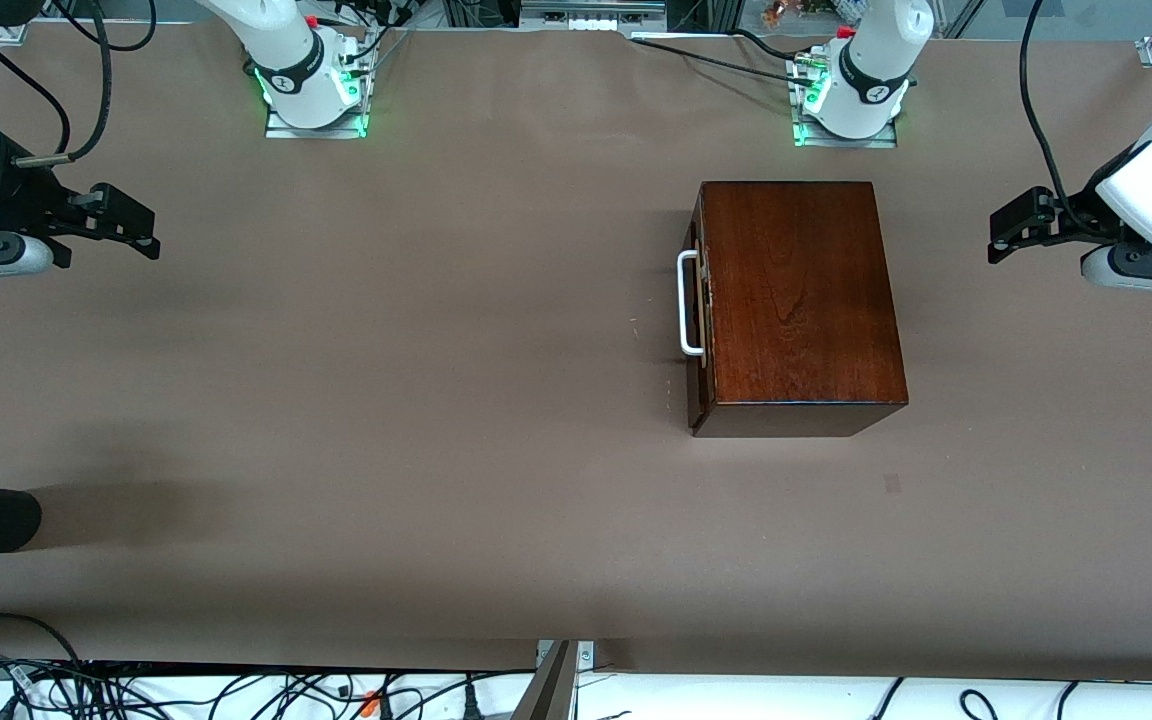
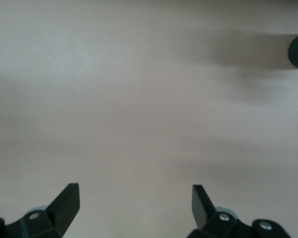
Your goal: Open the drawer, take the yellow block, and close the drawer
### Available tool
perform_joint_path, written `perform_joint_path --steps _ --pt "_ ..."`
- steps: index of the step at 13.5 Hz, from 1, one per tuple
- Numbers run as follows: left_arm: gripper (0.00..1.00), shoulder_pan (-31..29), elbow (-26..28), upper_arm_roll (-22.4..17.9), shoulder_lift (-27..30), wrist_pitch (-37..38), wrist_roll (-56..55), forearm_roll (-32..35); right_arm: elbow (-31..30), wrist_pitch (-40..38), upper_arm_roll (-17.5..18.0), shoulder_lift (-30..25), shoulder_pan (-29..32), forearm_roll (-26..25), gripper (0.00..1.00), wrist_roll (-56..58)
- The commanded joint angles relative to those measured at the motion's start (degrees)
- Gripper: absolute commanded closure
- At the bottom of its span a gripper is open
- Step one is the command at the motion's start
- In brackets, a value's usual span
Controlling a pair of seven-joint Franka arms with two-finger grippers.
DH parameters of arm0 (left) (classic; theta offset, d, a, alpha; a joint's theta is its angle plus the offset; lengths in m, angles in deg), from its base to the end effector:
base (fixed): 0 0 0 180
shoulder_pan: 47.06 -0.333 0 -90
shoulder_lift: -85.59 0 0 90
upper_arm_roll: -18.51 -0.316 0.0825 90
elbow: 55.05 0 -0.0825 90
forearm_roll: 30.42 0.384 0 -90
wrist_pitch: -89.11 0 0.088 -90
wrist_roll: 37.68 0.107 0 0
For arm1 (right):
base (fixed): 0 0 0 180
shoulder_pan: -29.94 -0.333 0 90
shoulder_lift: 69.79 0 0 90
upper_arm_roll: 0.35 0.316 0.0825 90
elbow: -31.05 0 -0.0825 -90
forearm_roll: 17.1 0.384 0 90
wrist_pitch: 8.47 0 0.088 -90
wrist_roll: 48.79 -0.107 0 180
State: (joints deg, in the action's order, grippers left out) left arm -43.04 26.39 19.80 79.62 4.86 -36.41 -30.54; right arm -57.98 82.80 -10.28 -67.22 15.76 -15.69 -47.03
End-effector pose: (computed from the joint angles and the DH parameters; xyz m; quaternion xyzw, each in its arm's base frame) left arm 0.5743 -0.0529 0.6268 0.9980 -0.0574 -0.0276 0.0012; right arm 0.5680 0.0470 0.6096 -0.9986 -0.0522 0.0027 0.0084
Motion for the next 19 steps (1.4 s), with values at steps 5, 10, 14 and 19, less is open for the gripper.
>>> perform_joint_path --steps 5,10,14,19 --pt "0.00 0.2 0.6 13.5 0.5 0.3 -17.4 -0.9 1.1 -0.5 0.4 0.5 0.5 0.2 0.00 -0.6" --pt "0.00 4.6 0.3 22.0 -2.6 -3.1 -35.8 -0.1 1.1 -0.5 0.4 0.5 0.5 0.2 0.00 -0.6" --pt "0.00 16.0 -1.1 22.0 -7.6 -3.4 -47.7 6.1 1.1 -0.4 0.4 0.5 0.5 0.1 0.00 -0.6" --pt "0.00 21.2 -2.3 22.0 -14.2 -6.1 -51.6 10.1 1.1 -0.5 0.4 0.5 0.5 0.1 0.00 -0.6"
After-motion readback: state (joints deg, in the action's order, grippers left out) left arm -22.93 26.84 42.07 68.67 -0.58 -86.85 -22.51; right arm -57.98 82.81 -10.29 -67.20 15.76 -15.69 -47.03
